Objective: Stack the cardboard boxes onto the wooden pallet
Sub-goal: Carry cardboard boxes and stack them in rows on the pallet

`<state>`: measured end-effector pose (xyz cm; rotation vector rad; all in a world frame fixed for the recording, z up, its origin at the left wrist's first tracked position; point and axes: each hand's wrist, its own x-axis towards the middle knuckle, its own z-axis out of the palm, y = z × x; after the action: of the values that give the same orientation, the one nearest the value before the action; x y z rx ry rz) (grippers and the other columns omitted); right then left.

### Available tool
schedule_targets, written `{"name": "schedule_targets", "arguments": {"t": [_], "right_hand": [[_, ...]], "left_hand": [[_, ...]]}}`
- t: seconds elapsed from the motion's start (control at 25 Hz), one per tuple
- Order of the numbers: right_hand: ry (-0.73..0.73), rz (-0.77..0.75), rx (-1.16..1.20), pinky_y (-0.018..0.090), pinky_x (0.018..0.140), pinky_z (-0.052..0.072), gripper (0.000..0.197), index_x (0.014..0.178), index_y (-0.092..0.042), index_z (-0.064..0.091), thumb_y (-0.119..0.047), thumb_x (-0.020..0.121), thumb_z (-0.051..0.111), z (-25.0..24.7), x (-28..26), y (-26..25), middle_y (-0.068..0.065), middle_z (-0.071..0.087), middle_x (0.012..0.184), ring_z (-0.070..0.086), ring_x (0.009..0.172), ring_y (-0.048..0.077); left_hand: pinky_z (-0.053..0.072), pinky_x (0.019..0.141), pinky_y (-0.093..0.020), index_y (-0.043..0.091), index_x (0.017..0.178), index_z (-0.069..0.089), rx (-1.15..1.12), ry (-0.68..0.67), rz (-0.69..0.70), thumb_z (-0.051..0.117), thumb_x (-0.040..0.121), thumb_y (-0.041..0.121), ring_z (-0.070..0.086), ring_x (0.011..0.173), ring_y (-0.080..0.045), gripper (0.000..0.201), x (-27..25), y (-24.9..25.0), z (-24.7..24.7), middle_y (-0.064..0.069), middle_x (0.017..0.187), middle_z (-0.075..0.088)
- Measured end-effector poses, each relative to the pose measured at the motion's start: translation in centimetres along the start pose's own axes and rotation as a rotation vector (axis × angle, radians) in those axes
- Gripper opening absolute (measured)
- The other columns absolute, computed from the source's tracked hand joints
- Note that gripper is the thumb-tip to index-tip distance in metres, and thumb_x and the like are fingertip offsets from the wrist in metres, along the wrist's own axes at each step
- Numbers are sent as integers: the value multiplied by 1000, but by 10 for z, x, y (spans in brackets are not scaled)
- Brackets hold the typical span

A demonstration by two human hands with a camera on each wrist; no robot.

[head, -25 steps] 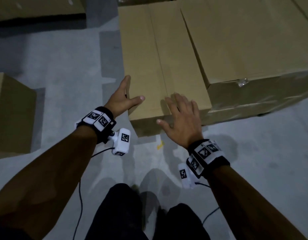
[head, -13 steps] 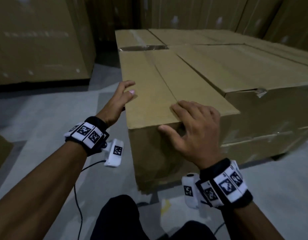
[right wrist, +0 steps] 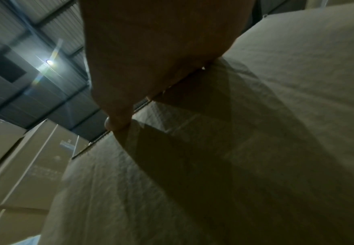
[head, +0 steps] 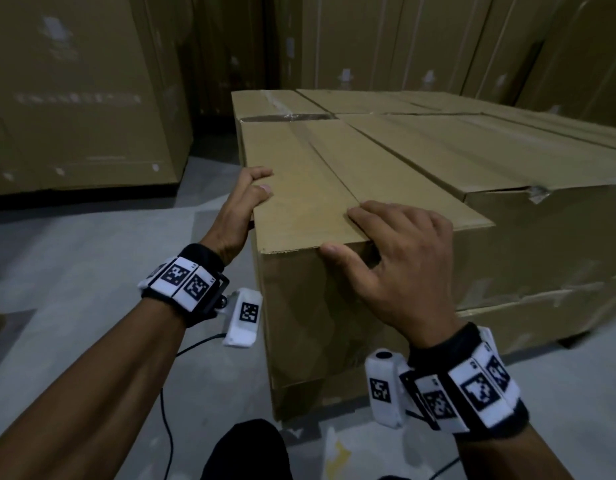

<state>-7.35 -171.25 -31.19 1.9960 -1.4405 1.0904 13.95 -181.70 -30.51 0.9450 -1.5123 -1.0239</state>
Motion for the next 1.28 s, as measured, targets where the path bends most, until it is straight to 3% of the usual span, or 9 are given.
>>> {"name": "schedule_targets", "arguments": {"t": [0.28,0.4,0.52,0.76,0.96,1.28], "right_hand": [[-13,3,-26,37,91,32,68,117,-24,72,-74,91,33,4,2,-1,-3,70,120,60,110,21],[-23,1,-19,38,90,33,68,118,-24,71,-73,91,33,5,6,0,-3,70,121,60,109,21],[-59,-3,-22,40,90,34,69,120,-25,69,-73,91,31,8,10,2,-3,69,123,59,110,21],[-169,19,-19,40,94,30,72,129,-30,64,-76,90,23,13,23,9,-6,63,132,54,117,19],[-215,22,-39,40,96,29,76,132,-31,61,-77,89,19,18,30,11,-5,61,135,52,120,20],[-246,14,-44,39,96,26,78,134,-32,59,-78,88,16,22,37,17,-5,59,138,51,123,20]], "left_hand": [[41,79,-30,34,112,49,-7,-13,-7,44,80,39,51,101,-10,33,10,-9,-5,8,115,49],[41,80,-32,36,112,49,-4,-34,-10,51,74,48,51,102,-13,39,14,-10,-8,6,116,49],[42,78,-30,34,113,48,-1,-33,-7,48,77,44,51,102,-11,37,19,-10,-9,7,115,49],[42,78,-29,31,117,48,29,-43,-21,51,62,58,51,102,-9,61,30,-7,-12,7,113,50],[42,79,-31,34,115,48,41,-53,-24,51,63,60,51,103,-12,58,38,-10,-16,5,114,50],[41,77,-28,25,126,42,73,-52,-7,49,65,63,50,103,-12,72,46,-13,-15,6,114,48]]}}
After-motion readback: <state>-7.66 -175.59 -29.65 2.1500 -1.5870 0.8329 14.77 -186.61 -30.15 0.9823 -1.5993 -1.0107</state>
